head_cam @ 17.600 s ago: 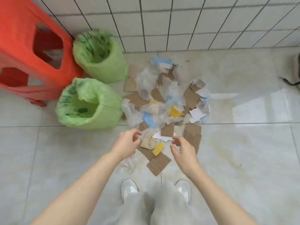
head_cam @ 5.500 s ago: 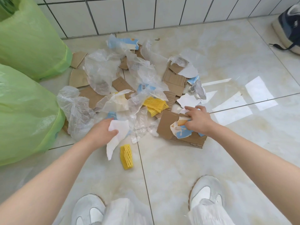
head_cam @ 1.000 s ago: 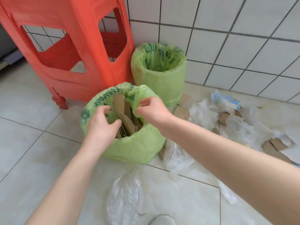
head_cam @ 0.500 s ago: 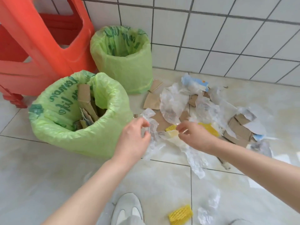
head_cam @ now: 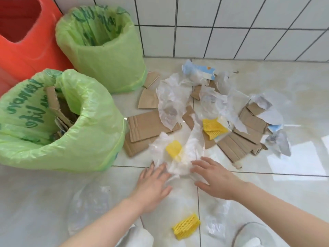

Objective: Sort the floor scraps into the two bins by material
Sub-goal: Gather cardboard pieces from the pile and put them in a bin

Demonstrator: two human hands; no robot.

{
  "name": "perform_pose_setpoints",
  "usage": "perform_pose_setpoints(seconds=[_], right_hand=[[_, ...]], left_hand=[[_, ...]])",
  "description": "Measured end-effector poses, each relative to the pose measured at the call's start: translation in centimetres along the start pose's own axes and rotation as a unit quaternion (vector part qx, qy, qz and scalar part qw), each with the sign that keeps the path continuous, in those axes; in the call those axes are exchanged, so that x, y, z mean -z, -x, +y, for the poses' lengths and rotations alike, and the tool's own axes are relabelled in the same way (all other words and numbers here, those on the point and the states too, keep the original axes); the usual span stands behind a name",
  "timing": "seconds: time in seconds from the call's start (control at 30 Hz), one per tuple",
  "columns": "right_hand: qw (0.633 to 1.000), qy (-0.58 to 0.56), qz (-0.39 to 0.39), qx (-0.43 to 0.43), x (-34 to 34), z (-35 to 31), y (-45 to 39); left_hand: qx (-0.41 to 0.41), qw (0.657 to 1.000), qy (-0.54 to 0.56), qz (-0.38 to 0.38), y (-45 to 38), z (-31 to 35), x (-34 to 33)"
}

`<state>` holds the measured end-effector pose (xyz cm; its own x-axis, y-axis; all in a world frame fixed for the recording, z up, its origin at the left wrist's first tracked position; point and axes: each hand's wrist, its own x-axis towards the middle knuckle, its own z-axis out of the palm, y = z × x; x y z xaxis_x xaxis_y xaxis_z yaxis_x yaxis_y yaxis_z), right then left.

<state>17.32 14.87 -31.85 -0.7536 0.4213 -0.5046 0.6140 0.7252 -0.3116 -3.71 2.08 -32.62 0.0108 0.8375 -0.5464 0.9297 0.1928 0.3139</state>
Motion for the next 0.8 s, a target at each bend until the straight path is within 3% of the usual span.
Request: perform_pose_setpoints(seconds=[0.2,0.3,0.37,0.43,0.53,0.6,0.67,0.73,0.8], right_hand=[[0.994,-0.070,0.074,-0.041,1.1,0.0,3.5],[0.977,-0.117,0.158,-0.084,3.0,0.2,3.3],[0.966,-0.128,0.202,-0.093,3.9,0.8,2.3],[0.968,-0.100,0.207,-0.096,4.4,1.5,0.8],[0.982,-0.057,0.149,-0.103,4.3,1.8,-1.6],[0.990,-0.031,0.105,-0.089,3.2,1.2,-2.3],[0.997,0.006,0.062,-0.050,1.8,0.4,-2.2],[0.999,0.011,0.031,-0.006,0.8,-0.3,-1.4],[0.999,-0.039,0.023,0.009,1.3,-0.6,-0.7]], left_hand=[[-0.034,0.998,0.045,-0.009,2.5,2.4,0.5],[-0.010,0.988,0.091,0.128,1.5,2.3,3.5],[-0.005,0.953,0.143,0.268,-0.1,1.5,6.1],[0.010,0.940,0.168,0.297,-2.2,1.1,9.3],[0.044,0.967,0.152,0.197,-5.9,0.2,11.6],[0.070,0.990,0.113,0.041,-7.0,0.4,11.3],[0.069,0.992,0.039,-0.095,-7.5,1.2,9.7],[0.032,0.986,-0.021,-0.161,-7.8,2.7,8.1],[0.023,0.984,-0.001,-0.176,-8.7,3.7,8.2]])
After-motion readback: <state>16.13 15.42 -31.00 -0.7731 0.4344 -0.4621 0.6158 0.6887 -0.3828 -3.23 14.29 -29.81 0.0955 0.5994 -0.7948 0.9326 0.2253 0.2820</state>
